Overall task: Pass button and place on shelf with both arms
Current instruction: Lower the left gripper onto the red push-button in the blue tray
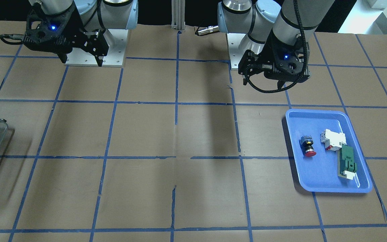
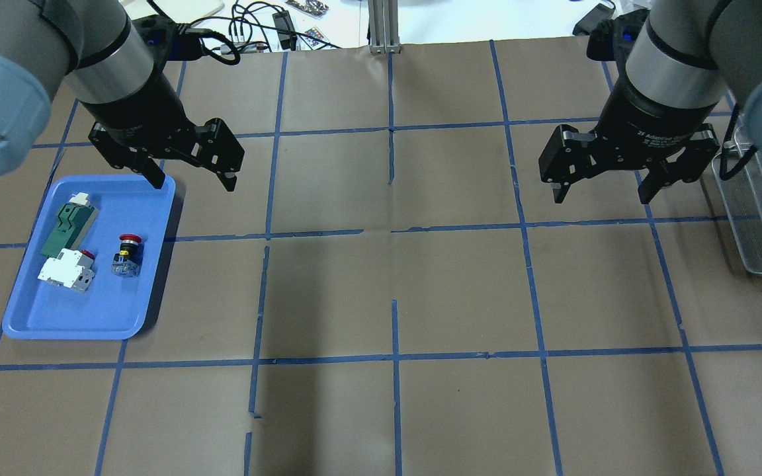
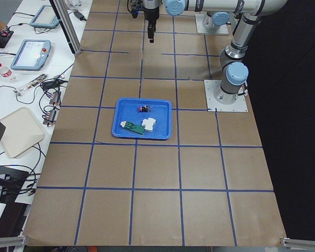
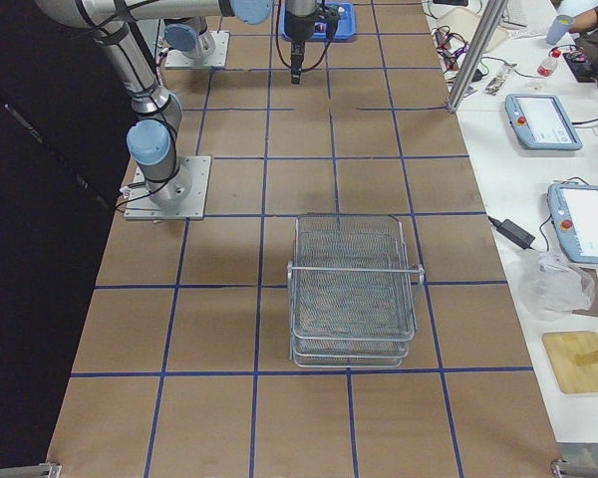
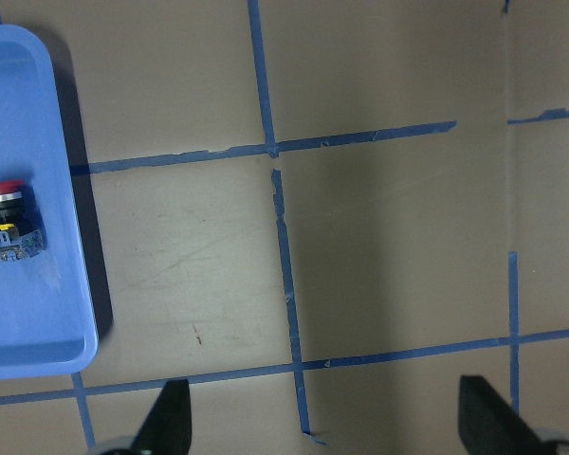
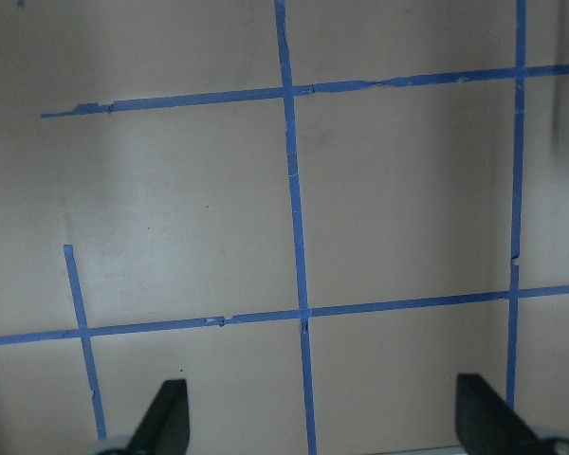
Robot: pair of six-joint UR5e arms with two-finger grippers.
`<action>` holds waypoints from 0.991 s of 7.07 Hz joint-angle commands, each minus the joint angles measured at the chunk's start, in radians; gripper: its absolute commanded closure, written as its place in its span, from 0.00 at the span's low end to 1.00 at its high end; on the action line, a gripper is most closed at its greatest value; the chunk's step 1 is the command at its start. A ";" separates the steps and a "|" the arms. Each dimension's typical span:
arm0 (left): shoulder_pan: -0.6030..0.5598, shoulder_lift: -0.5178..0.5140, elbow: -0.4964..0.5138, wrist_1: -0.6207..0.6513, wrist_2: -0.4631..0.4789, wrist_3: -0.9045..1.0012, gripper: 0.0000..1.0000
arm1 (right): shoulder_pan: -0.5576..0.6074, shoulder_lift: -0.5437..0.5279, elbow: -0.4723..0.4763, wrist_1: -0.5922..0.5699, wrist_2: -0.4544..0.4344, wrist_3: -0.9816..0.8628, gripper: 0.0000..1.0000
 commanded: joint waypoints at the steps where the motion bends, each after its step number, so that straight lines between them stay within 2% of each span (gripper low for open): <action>1: -0.001 0.006 -0.004 -0.001 0.007 0.003 0.00 | -0.001 -0.001 0.000 0.000 -0.001 0.000 0.00; 3: 0.047 0.029 -0.022 -0.023 0.009 0.006 0.00 | -0.001 0.001 0.000 0.000 -0.001 0.000 0.00; 5: 0.186 -0.022 -0.077 -0.003 0.004 0.038 0.00 | -0.001 0.001 0.000 -0.005 0.001 -0.004 0.00; 7: 0.310 -0.086 -0.173 0.163 0.004 0.131 0.00 | -0.001 0.001 0.002 -0.005 -0.001 -0.012 0.00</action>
